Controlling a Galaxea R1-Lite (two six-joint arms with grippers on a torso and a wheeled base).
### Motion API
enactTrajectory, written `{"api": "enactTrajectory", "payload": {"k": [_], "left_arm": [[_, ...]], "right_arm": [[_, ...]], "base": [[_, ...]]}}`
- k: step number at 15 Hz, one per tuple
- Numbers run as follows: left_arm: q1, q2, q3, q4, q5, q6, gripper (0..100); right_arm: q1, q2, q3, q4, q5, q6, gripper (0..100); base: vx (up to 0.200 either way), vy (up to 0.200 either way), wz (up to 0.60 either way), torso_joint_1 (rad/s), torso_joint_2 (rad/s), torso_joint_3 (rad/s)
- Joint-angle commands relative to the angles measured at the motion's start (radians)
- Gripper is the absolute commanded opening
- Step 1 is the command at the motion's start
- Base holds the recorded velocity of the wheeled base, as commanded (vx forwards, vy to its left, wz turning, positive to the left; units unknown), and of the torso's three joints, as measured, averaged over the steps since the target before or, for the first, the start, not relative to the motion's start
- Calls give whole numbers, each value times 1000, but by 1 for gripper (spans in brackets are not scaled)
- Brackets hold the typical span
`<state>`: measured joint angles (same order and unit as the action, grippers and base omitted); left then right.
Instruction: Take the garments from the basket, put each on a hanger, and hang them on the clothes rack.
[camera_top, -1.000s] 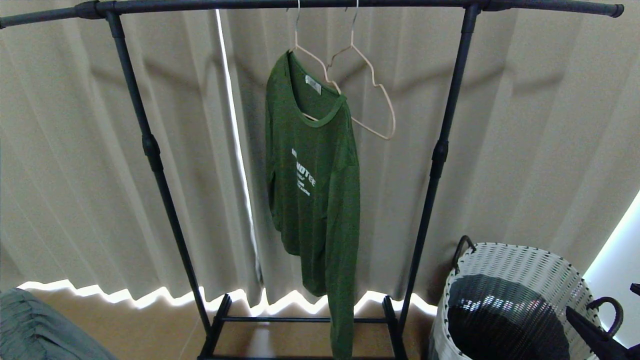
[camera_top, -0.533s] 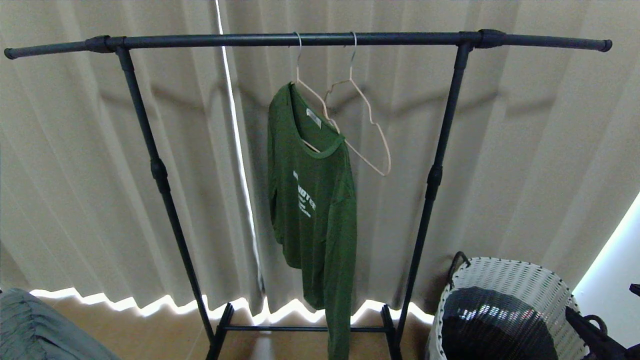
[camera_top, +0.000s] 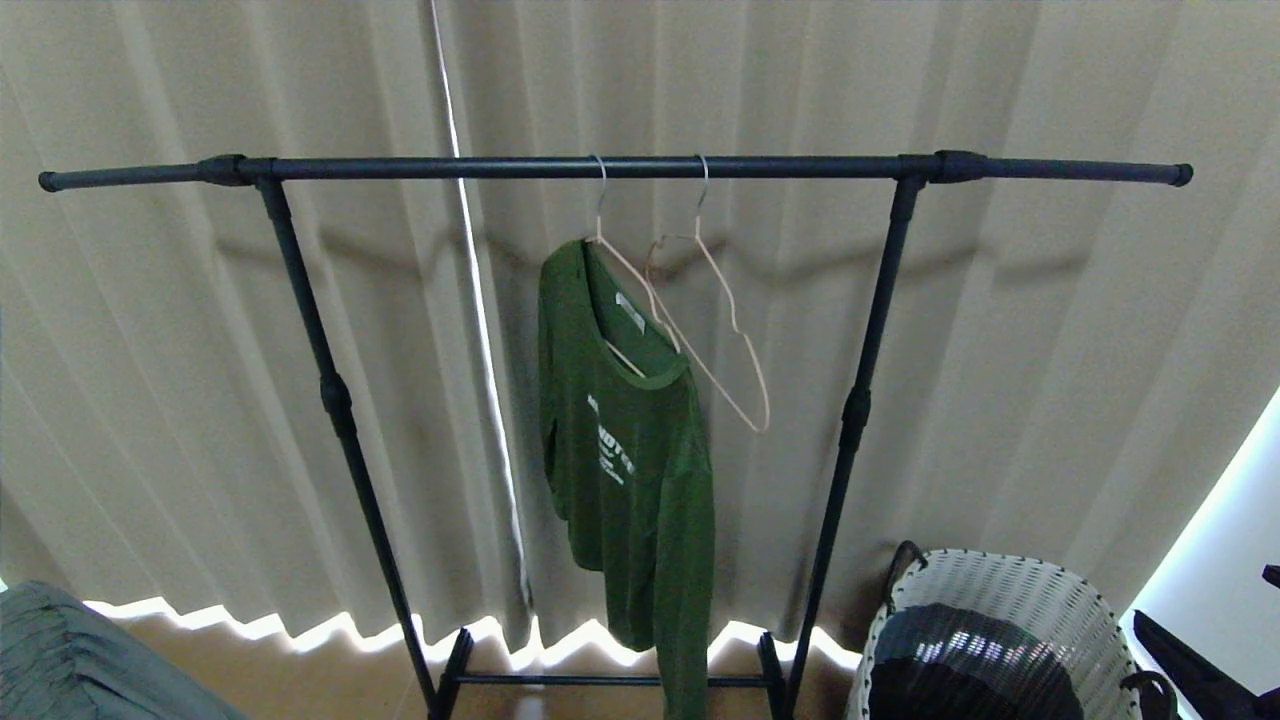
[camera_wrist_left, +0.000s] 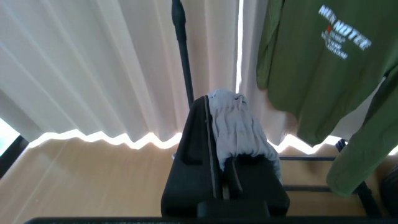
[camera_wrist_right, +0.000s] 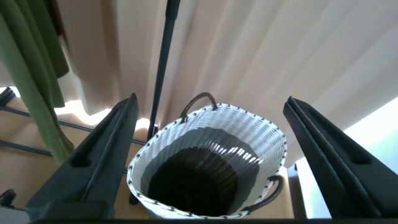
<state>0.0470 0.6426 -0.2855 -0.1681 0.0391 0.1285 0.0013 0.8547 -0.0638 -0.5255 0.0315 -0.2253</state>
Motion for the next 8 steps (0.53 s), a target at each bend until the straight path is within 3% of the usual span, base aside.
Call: {"api": "enactTrajectory", "payload": {"k": [1,8], "left_arm": [[-1,2,3,-1,1,2,0],[-3,0,8,-2,1,8,0]], "right_arm": [[0,1,-1,-1,1,0,100],[0,1,-1,-4,1,1,100]], "base": [[0,0,0,207,-491,-281],[0,0,0,231,-506,-281]]}}
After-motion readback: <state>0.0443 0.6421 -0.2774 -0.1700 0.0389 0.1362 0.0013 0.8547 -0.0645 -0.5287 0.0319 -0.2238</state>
